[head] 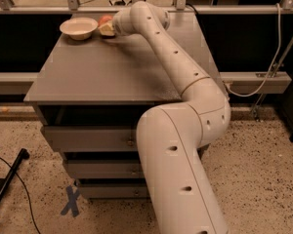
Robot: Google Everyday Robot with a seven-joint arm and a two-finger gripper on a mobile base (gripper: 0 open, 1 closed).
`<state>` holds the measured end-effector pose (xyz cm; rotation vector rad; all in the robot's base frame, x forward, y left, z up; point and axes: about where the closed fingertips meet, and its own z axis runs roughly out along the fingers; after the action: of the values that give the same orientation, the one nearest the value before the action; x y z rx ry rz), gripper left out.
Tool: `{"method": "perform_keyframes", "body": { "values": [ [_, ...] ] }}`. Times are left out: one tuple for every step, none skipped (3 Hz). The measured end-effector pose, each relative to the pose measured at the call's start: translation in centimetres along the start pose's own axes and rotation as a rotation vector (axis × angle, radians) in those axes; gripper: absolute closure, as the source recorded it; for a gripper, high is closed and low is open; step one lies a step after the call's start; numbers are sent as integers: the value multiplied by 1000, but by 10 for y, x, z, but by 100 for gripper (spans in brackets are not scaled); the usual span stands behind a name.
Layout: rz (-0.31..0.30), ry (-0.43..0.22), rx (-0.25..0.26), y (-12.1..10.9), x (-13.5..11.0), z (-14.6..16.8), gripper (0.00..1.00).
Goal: Place apple into paper bowl
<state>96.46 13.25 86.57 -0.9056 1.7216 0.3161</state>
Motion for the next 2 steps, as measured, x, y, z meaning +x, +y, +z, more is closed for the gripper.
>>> {"method": "perform_keyframes", "body": {
  "values": [
    [-7,-38,7,-2,-18,-6,100],
    [-12,-70,4,-1,-32,-10,100]
  ]
}}
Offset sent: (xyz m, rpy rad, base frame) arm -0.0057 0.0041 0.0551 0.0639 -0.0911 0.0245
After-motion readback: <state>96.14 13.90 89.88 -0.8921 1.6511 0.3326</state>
